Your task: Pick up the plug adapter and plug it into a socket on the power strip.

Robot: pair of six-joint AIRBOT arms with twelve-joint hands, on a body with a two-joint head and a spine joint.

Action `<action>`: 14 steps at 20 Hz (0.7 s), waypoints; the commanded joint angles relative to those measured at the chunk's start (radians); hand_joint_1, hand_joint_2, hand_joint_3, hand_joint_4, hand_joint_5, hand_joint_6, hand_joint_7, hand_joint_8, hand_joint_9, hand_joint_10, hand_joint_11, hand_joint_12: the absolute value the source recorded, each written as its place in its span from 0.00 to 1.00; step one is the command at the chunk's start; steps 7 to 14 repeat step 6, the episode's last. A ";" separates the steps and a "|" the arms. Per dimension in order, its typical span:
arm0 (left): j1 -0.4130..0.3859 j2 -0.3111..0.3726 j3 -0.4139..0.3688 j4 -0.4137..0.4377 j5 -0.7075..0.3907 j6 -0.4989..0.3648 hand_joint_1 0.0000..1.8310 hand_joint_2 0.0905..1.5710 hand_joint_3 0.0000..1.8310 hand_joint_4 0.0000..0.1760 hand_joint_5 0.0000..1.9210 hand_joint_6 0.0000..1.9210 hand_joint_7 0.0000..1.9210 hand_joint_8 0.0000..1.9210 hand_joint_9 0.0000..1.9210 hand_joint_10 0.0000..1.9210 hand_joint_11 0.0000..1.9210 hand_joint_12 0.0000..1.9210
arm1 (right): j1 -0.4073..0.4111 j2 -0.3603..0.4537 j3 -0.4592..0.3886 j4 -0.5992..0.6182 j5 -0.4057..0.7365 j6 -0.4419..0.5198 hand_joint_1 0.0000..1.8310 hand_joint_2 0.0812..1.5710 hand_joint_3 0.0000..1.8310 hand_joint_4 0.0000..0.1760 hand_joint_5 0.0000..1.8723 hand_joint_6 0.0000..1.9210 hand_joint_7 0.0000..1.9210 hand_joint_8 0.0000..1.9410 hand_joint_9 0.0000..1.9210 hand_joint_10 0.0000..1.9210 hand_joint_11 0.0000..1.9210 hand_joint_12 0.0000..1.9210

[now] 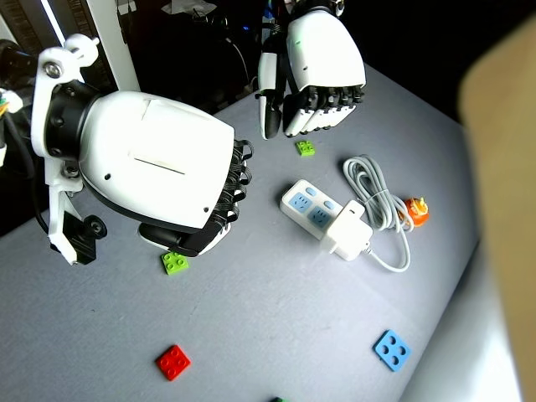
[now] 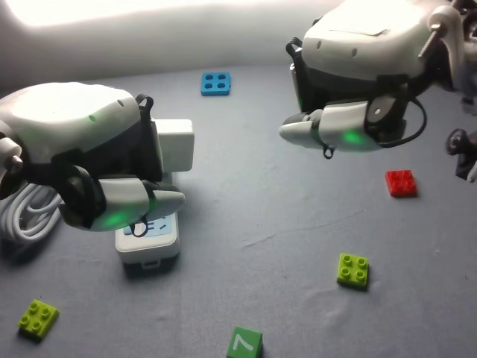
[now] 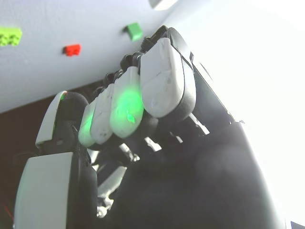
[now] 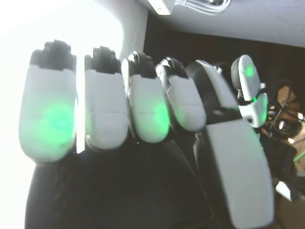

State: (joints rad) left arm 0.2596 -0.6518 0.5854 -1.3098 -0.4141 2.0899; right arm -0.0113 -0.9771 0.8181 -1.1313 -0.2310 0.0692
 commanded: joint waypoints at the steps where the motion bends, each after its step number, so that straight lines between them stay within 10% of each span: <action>1: -0.005 0.008 -0.004 0.033 -0.038 0.000 0.68 0.85 0.00 1.00 0.74 1.00 0.79 1.00 0.80 1.00 0.77 1.00 | 0.009 0.010 -0.004 -0.020 0.053 -0.018 0.49 0.92 0.00 1.00 0.79 1.00 0.84 1.00 0.86 1.00 0.87 1.00; 14: -0.004 0.003 -0.005 0.033 -0.041 0.000 0.66 0.85 0.00 1.00 0.73 1.00 0.78 1.00 0.78 1.00 0.75 1.00 | -0.016 0.043 0.003 -0.020 0.141 -0.035 0.49 0.92 0.00 1.00 0.78 1.00 0.83 1.00 0.85 1.00 0.85 1.00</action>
